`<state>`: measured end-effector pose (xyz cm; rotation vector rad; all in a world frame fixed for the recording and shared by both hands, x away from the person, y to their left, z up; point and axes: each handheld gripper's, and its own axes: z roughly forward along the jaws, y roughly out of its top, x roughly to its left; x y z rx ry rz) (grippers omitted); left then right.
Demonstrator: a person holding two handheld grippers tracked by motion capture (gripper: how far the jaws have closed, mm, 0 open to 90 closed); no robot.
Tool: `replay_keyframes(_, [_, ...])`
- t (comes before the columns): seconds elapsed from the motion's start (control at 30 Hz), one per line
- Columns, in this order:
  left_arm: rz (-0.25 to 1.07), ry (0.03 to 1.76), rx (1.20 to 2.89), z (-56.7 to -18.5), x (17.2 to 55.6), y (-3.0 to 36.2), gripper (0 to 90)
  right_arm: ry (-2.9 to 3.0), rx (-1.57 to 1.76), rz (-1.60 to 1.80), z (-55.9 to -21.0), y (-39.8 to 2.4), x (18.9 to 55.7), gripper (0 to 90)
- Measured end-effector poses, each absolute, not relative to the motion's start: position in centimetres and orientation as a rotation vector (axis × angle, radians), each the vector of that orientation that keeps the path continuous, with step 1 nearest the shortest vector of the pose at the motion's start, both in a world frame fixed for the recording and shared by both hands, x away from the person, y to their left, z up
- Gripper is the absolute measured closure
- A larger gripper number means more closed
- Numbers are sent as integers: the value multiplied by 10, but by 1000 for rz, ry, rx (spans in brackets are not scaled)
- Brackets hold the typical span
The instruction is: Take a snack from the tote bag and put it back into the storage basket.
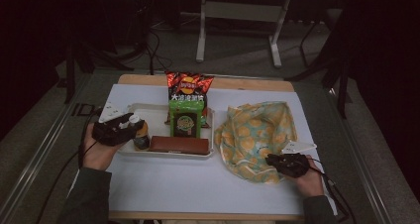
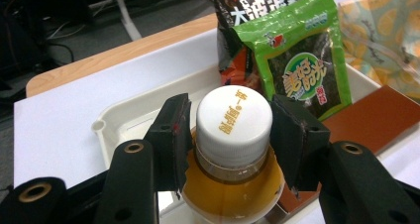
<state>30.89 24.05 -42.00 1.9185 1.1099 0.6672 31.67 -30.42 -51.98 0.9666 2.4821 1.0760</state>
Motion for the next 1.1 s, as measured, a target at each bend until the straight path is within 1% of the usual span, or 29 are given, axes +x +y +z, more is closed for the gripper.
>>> replay_keyframes(0.27, [701,1180,1881,-421,304,234,511,2483,965,1075,-520,-304,317,775])
replay_keyframes(0.43, [715,1242,1823,-420,300,231,510,2482,965,1078,-520,-304,317,774])
replay_keyframes(0.53, [702,1282,1776,-419,300,230,513,2483,964,1077,-520,-304,317,774])
replay_keyframes(0.77, [722,1324,1774,-420,299,223,542,2484,963,1076,-520,-304,317,774])
replay_keyframes(0.87, [737,1362,1747,-421,299,220,564,2485,963,1077,-520,-304,317,774])
replay_keyframes(1.1, [753,1336,1778,-420,298,218,578,2487,961,1076,-520,-304,317,774])
